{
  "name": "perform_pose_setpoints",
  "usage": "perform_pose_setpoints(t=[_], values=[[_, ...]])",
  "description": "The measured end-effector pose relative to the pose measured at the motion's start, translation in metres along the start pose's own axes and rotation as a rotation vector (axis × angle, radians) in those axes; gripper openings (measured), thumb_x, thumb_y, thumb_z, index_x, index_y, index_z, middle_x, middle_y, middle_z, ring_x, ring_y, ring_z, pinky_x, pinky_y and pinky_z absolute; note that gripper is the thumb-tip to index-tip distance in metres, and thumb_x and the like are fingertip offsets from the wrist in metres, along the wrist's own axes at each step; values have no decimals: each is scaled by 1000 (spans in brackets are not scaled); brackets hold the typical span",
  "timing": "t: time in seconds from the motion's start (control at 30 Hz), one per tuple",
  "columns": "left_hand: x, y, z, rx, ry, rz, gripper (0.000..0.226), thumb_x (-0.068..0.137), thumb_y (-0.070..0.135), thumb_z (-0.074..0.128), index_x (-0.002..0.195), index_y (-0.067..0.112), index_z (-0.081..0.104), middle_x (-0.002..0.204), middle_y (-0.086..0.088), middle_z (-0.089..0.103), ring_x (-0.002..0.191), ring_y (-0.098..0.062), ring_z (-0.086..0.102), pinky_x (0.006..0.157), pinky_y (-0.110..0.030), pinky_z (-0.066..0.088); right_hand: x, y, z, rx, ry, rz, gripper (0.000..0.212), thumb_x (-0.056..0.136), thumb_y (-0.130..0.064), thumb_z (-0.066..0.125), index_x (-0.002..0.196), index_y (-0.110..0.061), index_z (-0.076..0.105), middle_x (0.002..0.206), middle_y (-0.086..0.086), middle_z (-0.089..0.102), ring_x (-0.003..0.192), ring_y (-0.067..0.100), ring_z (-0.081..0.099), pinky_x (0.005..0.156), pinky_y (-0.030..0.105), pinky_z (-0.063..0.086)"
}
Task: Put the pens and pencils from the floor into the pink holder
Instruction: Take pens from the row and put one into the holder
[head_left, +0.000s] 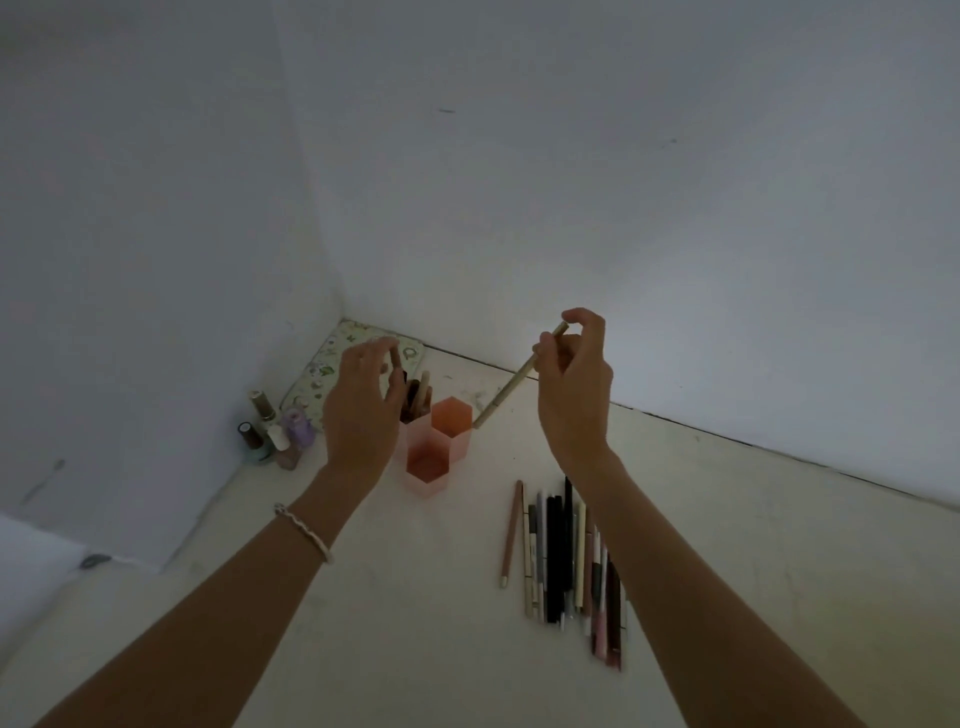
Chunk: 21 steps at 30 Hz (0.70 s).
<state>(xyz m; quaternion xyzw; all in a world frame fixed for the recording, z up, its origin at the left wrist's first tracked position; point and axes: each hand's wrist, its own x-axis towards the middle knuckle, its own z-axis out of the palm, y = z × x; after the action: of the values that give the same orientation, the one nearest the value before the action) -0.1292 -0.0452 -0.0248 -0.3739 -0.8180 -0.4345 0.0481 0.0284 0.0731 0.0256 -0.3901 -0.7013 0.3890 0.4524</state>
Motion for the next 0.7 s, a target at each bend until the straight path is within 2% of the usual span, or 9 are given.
perform_pose_setpoints(t=[0.07, 0.13, 0.2, 0.27, 0.4, 0.57, 0.7], values=[[-1, -8, 1, 65, -24, 39, 32, 95, 15, 55, 127, 11, 60, 127, -11, 55, 115, -25, 54, 92, -36, 50, -4, -2, 9, 36, 0, -38, 18, 99, -17, 48, 113, -26, 42, 79, 2, 68, 68, 15, 63, 55, 19, 48], [1, -11, -2, 98, 21, 46, 29, 95, 12, 56, 122, 9, 65, 127, -15, 56, 119, -30, 51, 98, -42, 47, -9, -5, 20, 72, -4, -86, 18, 99, -18, 48, 114, -27, 42, 84, -2, 69, 71, 9, 64, 60, 14, 49], [6, -13, -7, 148, 30, 94, 26, 94, 10, 56, 115, 9, 71, 130, -16, 57, 120, -33, 52, 99, -46, 46, -14, -8, 32, 92, -4, -120, 19, 99, -19, 49, 115, -28, 41, 87, -1, 69, 76, 8, 64, 66, 17, 51], [10, -16, -15, 229, 59, 149, 27, 93, 12, 55, 115, 12, 72, 136, -13, 54, 124, -33, 50, 99, -44, 44, -19, -12, 43, 93, -3, -147, 19, 100, -20, 49, 116, -26, 42, 88, 0, 68, 77, 9, 64, 71, 21, 53], [21, -18, -32, 227, 160, 96, 35, 93, 13, 48, 123, 18, 66, 144, -10, 46, 132, -30, 41, 102, -46, 36, -25, -16, 58, 77, 16, -187, 19, 100, -18, 49, 118, -21, 44, 87, -1, 67, 77, 10, 63, 72, 25, 53], [29, -10, -42, 168, 189, 197, 41, 94, 9, 50, 134, 18, 55, 145, -8, 44, 132, -25, 41, 103, -39, 32, -25, -20, 62, 89, 42, -190, 20, 99, -19, 50, 115, -28, 43, 87, 0, 67, 78, 10, 63, 73, 22, 53], [29, 3, -40, 28, 243, 72, 39, 92, 8, 49, 130, 15, 55, 142, -7, 45, 132, -20, 40, 104, -27, 24, -24, -17, 62, 32, 23, -205, 19, 100, -19, 50, 114, -28, 42, 86, -2, 66, 76, 9, 62, 72, 20, 52]])
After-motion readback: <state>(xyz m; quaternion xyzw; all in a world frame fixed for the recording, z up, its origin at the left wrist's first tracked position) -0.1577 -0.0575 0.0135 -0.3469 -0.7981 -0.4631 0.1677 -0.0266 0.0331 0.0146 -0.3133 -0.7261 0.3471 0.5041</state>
